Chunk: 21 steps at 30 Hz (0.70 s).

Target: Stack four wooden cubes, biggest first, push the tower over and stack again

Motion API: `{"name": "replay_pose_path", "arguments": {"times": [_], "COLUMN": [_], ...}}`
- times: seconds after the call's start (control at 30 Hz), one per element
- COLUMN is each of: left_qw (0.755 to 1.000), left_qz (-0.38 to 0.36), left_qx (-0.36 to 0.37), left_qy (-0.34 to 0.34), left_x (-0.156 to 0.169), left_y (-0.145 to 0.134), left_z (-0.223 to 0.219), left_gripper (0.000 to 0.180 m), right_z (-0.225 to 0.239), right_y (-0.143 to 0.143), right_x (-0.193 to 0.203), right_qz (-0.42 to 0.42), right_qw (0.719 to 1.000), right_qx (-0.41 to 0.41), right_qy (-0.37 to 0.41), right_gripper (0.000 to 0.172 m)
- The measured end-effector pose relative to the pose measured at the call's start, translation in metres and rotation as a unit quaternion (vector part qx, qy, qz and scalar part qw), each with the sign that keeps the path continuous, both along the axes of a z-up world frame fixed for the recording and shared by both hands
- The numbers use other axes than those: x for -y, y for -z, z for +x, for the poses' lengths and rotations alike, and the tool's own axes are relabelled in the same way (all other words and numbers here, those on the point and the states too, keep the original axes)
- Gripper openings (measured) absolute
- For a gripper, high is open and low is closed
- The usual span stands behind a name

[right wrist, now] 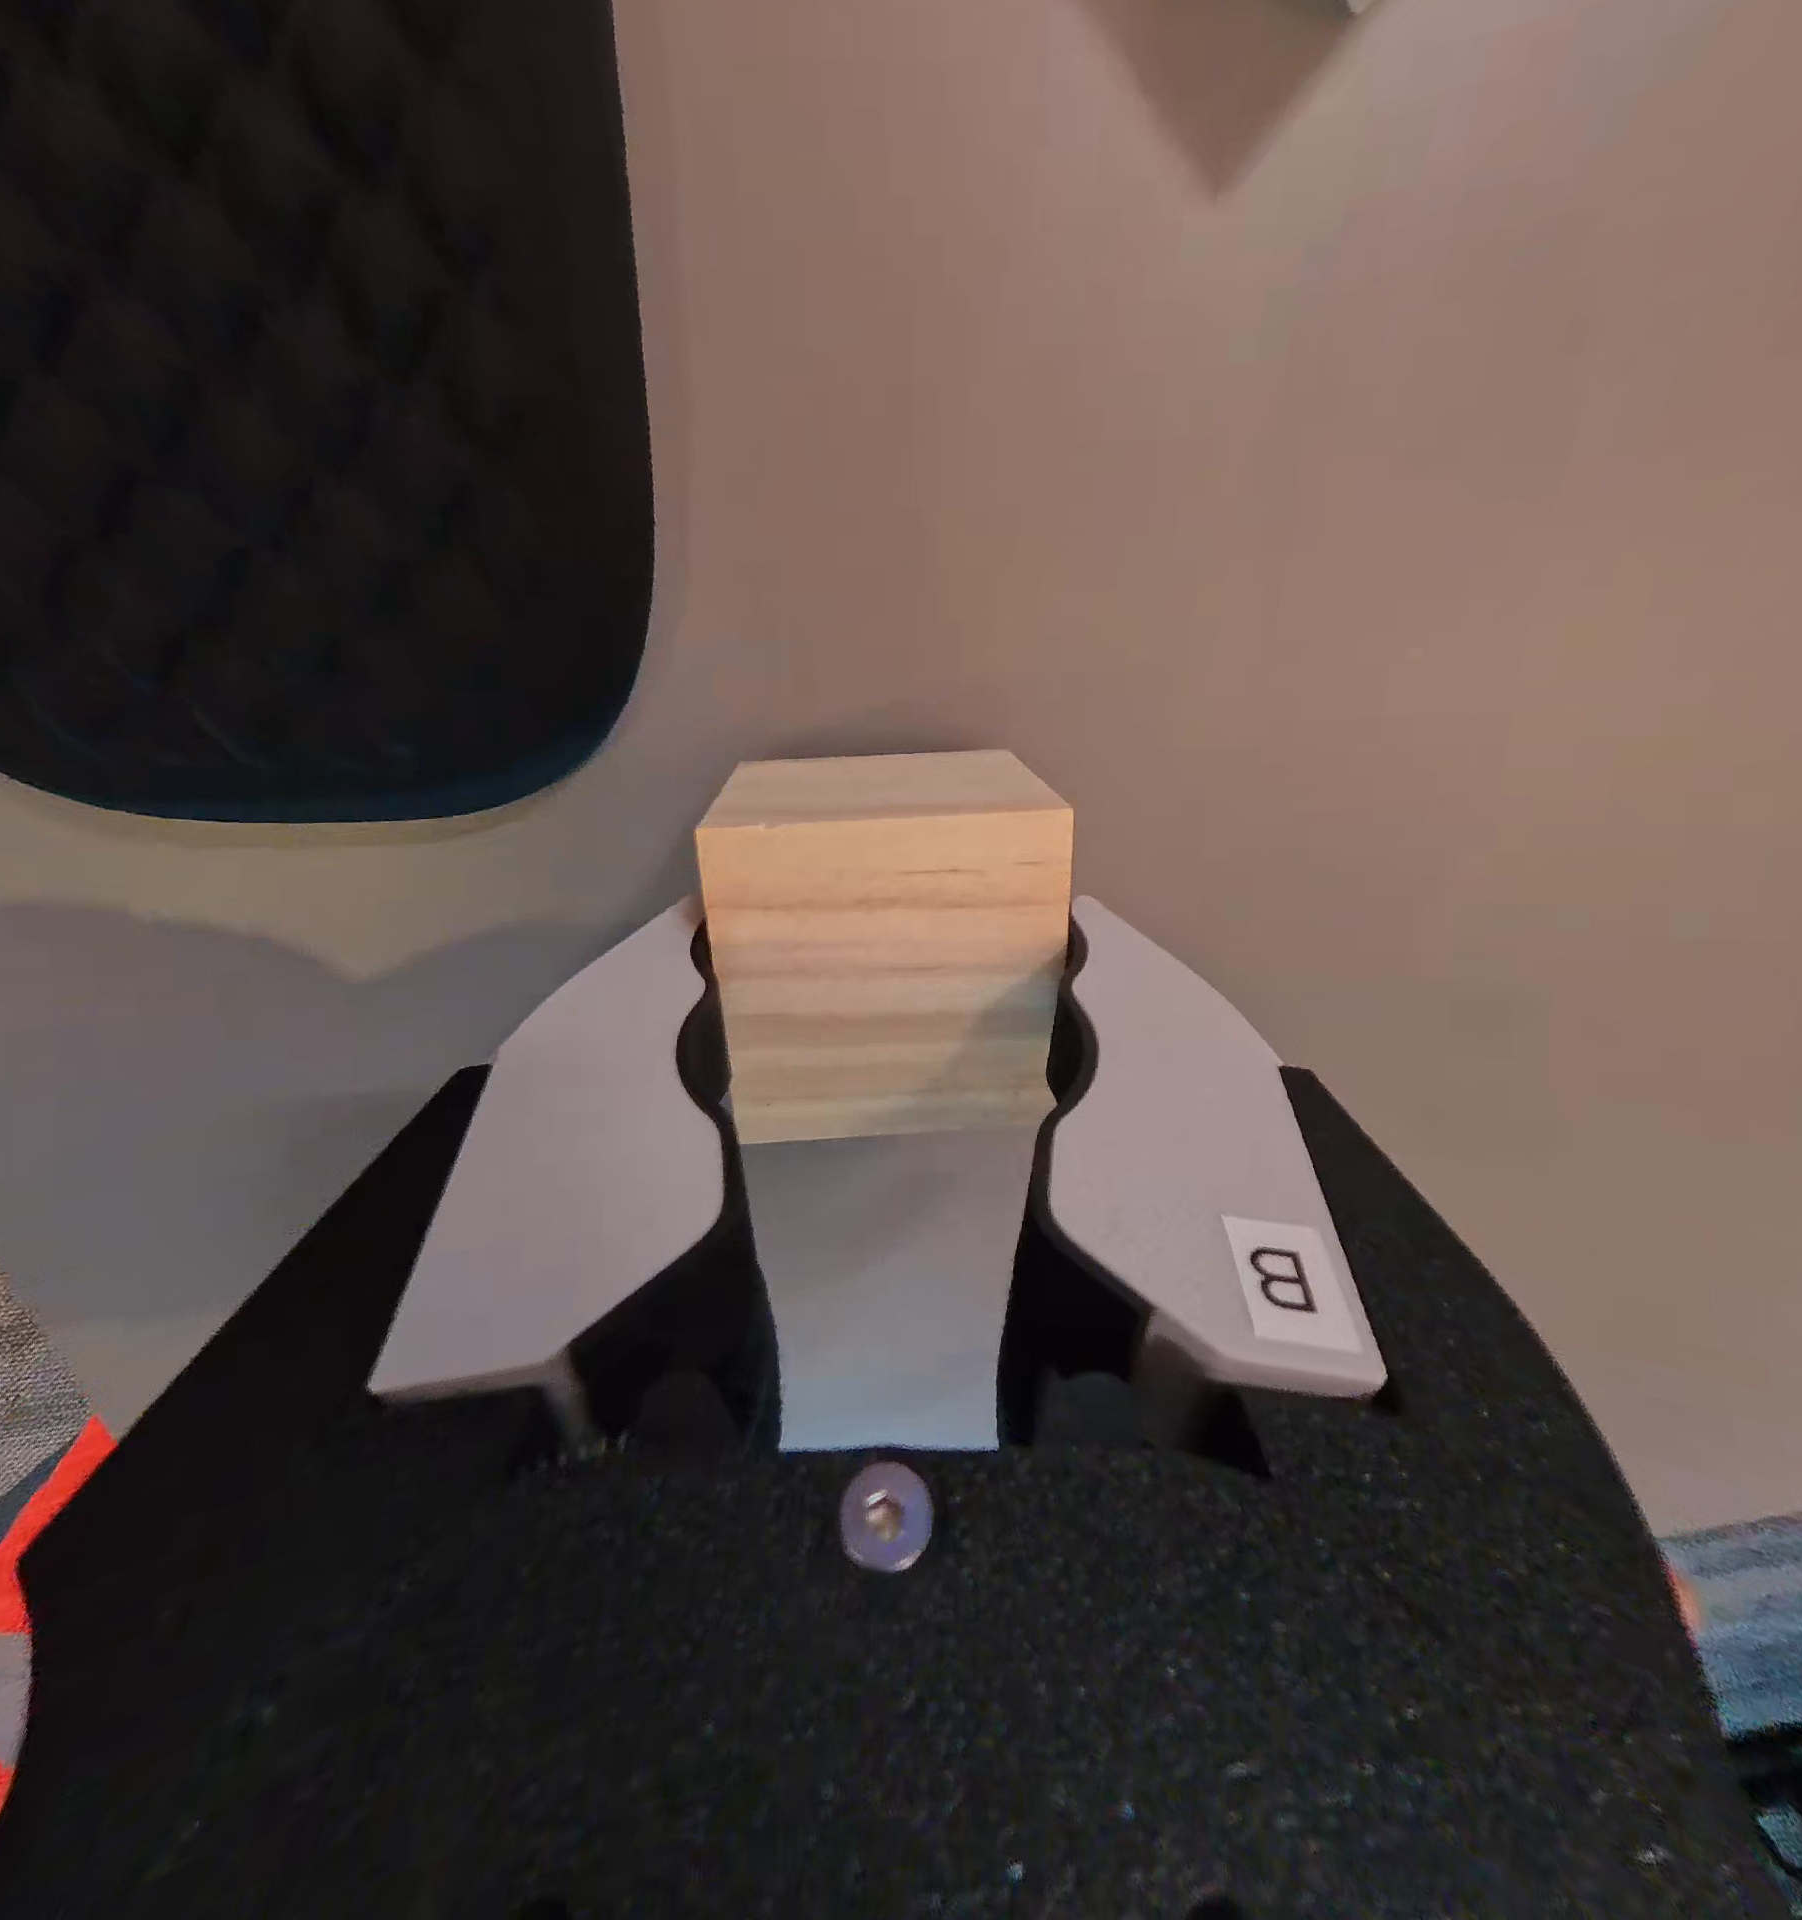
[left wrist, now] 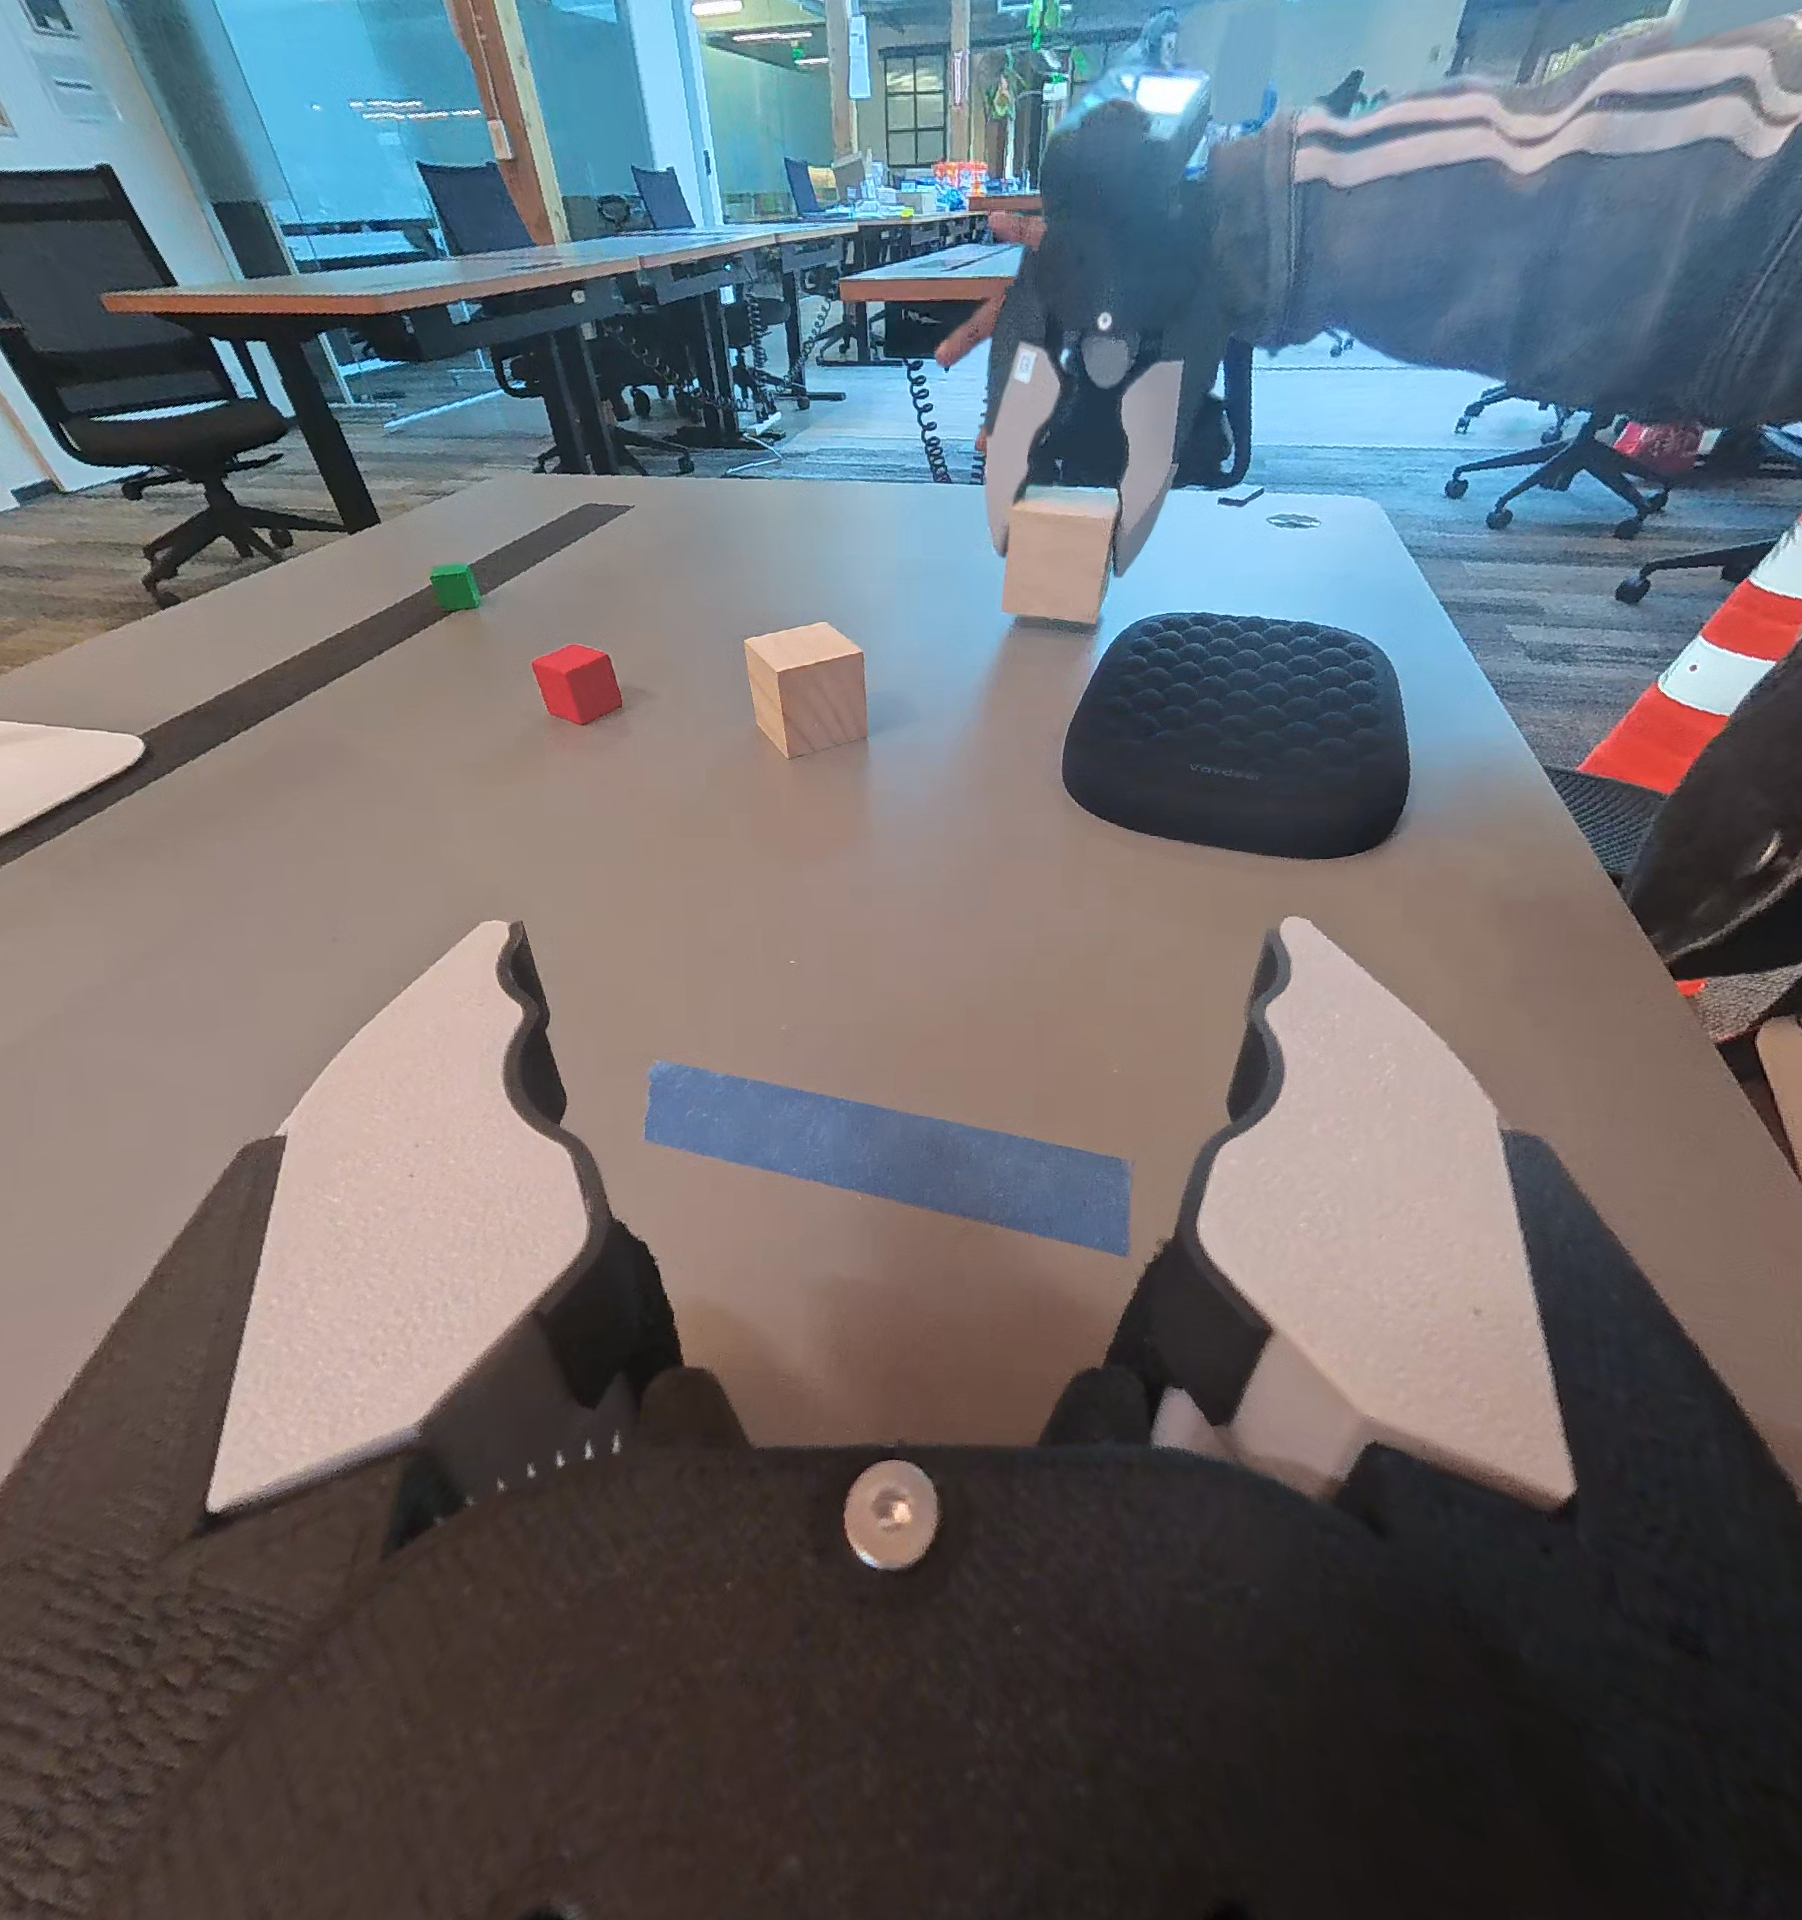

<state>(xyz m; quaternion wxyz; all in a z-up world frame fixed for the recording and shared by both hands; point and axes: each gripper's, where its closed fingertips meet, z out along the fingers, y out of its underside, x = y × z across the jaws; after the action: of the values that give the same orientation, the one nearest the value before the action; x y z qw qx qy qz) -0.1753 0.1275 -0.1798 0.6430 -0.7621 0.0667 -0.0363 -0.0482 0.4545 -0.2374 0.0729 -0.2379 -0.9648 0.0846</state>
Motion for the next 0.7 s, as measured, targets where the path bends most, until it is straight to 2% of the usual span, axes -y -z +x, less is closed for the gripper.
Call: {"name": "replay_pose_path", "arguments": {"times": [0.07, 0.13, 0.23, 0.33, 0.37, 0.4, 0.43, 0.47, 0.5, 0.57, 0.7], "left_qw": [1.000, 1.000, 1.000, 1.000, 1.000, 1.000, 1.000, 1.000, 1.000, 1.000, 1.000], "left_qz": [0.000, 0.000, 0.000, 0.000, 0.000, 0.000, 0.000, 0.000, 0.000, -0.002, -0.003], "left_qx": [0.001, 0.002, 0.001, -0.001, -0.001, -0.001, 0.000, -0.001, -0.003, -0.007, -0.010], "left_qy": [-0.001, -0.001, 0.000, 0.000, 0.000, 0.000, 0.000, 0.000, 0.001, 0.003, 0.004], "left_x": [0.000, 0.000, 0.000, 0.000, 0.000, 0.000, 0.000, 0.000, 0.000, 0.000, -0.001], "left_y": [0.000, 0.000, 0.000, 0.000, 0.000, 0.000, 0.000, 0.000, 0.000, 0.001, 0.001], "left_z": [0.000, 0.000, 0.000, 0.000, 0.000, 0.000, 0.000, 0.000, 0.001, 0.002, 0.002], "left_gripper": [0.126, 0.126, 0.126, 0.126, 0.126, 0.126, 0.126, 0.126, 0.126, 0.126, 0.126], "right_z": [0.002, -0.001, -0.027, -0.069, -0.083, -0.094, -0.105, -0.114, -0.121, -0.133, -0.146], "right_y": [0.006, 0.005, -0.022, -0.049, -0.053, -0.053, -0.050, -0.047, -0.042, -0.031, -0.007], "right_x": [-0.001, -0.002, 0.018, 0.049, 0.057, 0.067, 0.071, 0.079, 0.086, 0.096, 0.104], "right_qz": [0.004, 0.012, -0.040, -0.075, -0.080, -0.094, -0.096, -0.102, -0.109, -0.113, -0.108], "right_qw": [1.000, 1.000, 0.998, 0.989, 0.985, 0.979, 0.969, 0.961, 0.956, 0.948, 0.943], "right_qx": [0.009, 0.012, -0.030, -0.109, -0.121, -0.115, -0.110, -0.105, -0.102, -0.099, -0.071], "right_qy": [-0.002, 0.008, 0.041, 0.066, 0.098, 0.142, 0.198, 0.232, 0.252, 0.280, 0.306], "right_gripper": [0.060, 0.074, 0.092, 0.088, 0.087, 0.097, 0.098, 0.105, 0.100, 0.099, 0.077]}}
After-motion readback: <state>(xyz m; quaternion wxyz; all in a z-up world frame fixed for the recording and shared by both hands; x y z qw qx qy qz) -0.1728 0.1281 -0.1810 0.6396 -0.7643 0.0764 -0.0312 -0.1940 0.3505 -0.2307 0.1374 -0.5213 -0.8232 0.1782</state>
